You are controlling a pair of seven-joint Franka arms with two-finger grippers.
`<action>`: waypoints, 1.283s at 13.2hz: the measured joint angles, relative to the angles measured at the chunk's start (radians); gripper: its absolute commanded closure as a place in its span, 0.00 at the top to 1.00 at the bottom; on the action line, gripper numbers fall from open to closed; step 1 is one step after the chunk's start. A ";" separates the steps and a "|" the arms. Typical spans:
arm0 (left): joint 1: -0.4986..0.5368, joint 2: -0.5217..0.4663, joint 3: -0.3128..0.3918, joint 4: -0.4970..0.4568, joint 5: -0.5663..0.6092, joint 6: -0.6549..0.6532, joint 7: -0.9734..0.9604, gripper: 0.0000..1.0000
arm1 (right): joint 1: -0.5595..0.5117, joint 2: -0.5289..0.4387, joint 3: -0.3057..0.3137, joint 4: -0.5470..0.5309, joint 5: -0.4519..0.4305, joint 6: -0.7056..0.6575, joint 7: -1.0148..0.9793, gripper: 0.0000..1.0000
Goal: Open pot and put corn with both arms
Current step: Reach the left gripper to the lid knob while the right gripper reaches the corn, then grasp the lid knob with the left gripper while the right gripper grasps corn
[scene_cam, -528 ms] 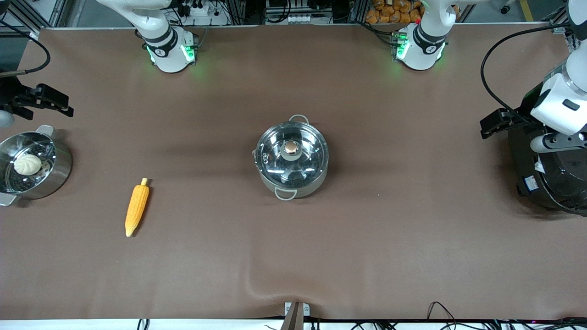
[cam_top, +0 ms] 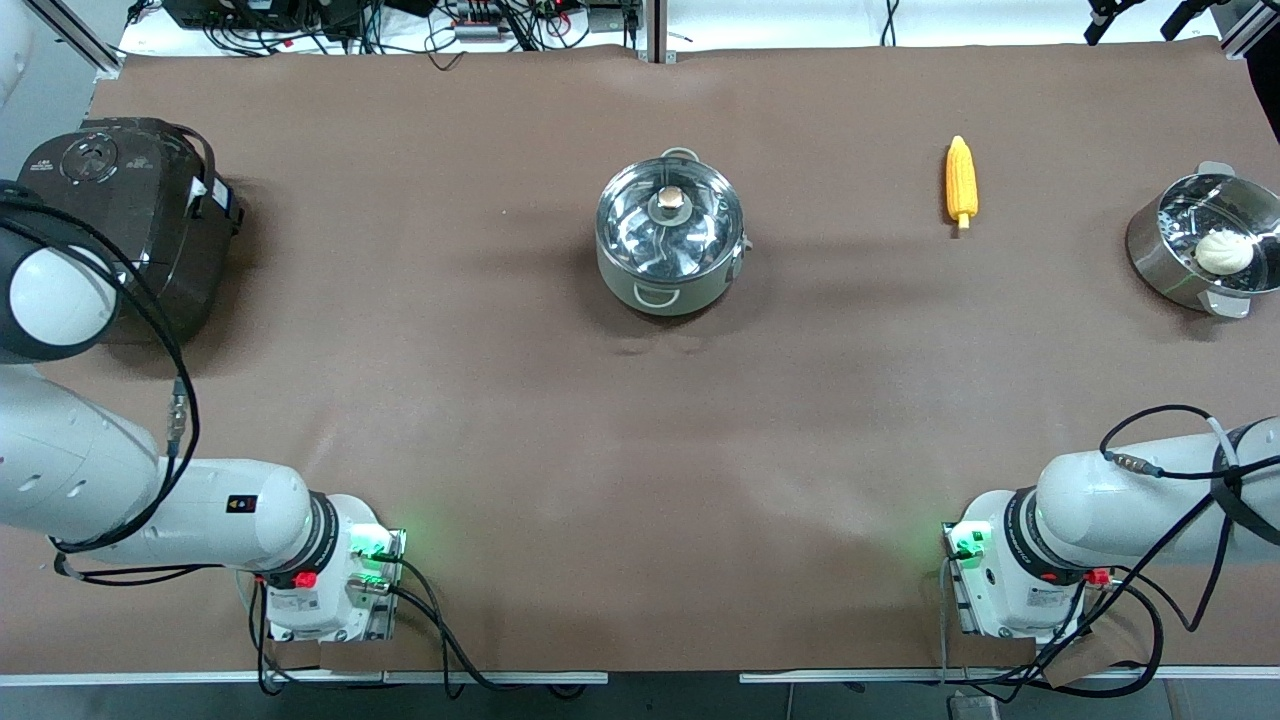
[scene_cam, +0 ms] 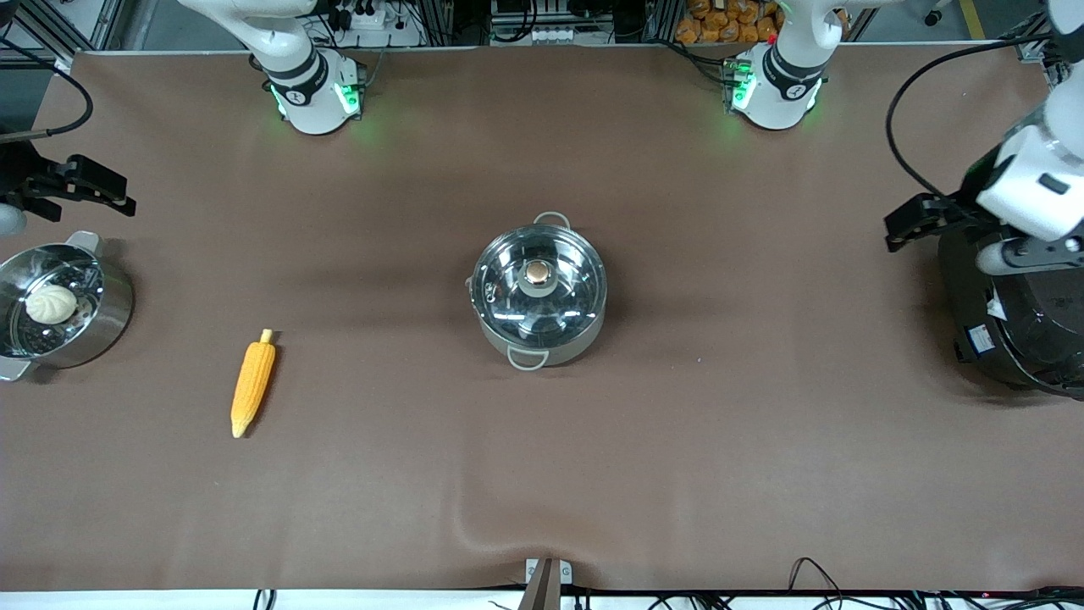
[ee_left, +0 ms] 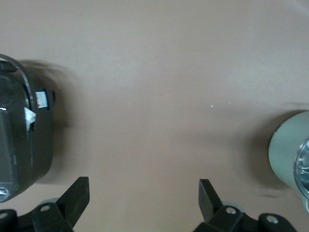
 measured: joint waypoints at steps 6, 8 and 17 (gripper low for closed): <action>-0.277 0.124 -0.078 -0.007 -0.021 0.105 -0.451 1.00 | 0.000 0.028 0.000 -0.018 0.000 0.027 0.000 1.00; -0.380 0.194 -0.078 -0.011 -0.021 0.205 -0.626 1.00 | 0.000 0.092 -0.001 -0.031 0.000 0.062 0.000 1.00; -0.593 0.462 -0.069 -0.003 0.096 0.494 -1.020 1.00 | 0.000 0.377 -0.001 -0.119 -0.002 0.422 -0.001 1.00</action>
